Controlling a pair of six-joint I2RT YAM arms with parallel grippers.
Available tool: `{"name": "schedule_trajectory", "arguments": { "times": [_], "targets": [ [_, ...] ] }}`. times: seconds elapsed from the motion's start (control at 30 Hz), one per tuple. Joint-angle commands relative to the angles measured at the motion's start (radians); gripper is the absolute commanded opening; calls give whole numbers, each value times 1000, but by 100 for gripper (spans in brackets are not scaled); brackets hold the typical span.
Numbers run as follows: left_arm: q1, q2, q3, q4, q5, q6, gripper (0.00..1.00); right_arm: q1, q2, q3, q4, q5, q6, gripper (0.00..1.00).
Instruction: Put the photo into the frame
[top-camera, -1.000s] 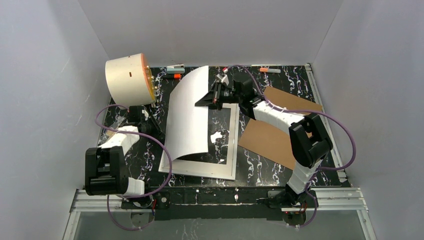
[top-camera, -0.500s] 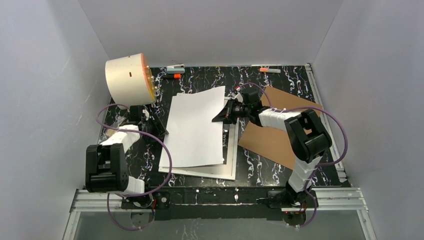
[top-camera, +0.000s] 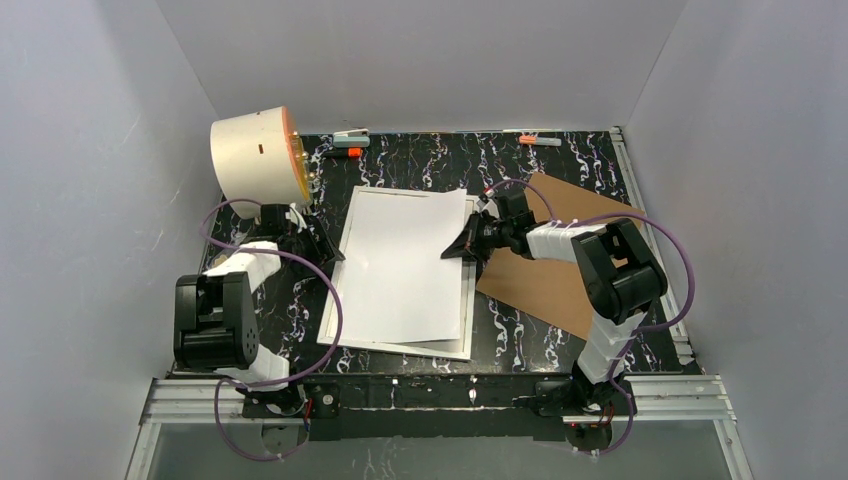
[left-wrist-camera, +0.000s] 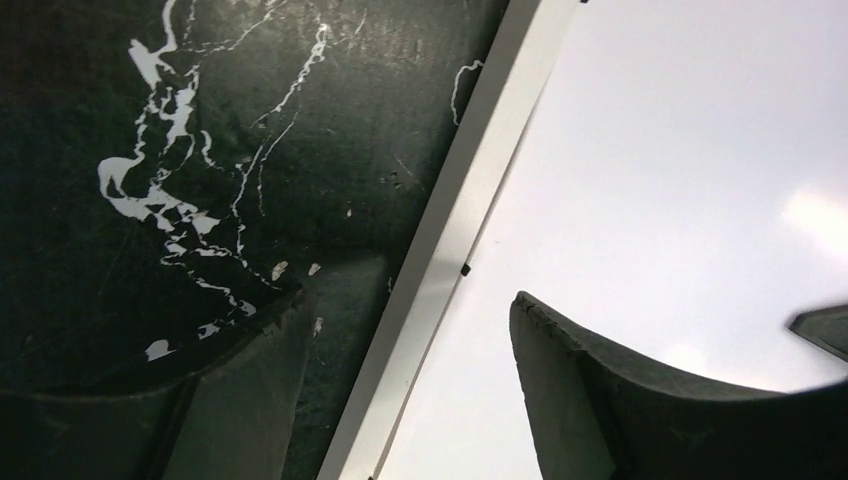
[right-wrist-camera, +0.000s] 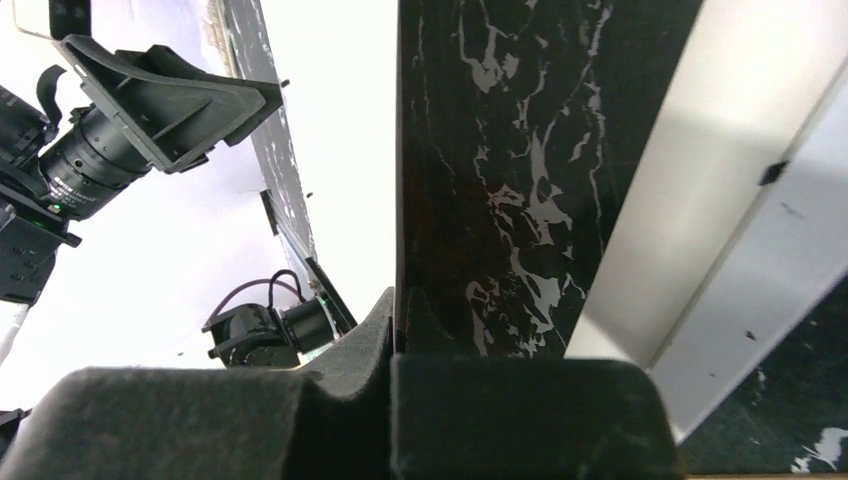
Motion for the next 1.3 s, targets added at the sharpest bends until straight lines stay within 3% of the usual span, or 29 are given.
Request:
{"name": "schedule_trajectory", "arguments": {
  "times": [0.0, 0.53, 1.03, 1.27],
  "targets": [
    [0, 36, -14, -14, 50, 20, 70, -7, -31, -8, 7, 16, -38, 1],
    [-1, 49, -24, -11, 55, 13, 57, -3, -23, -63, 102, 50, 61, 1],
    [0, 55, -30, -10, 66, 11, 57, 10, 36, -4, 83, 12, 19, 1],
    [0, 53, -27, -18, 57, 13, 56, 11, 47, 34, 35, 11, -13, 9]
  ]
}}
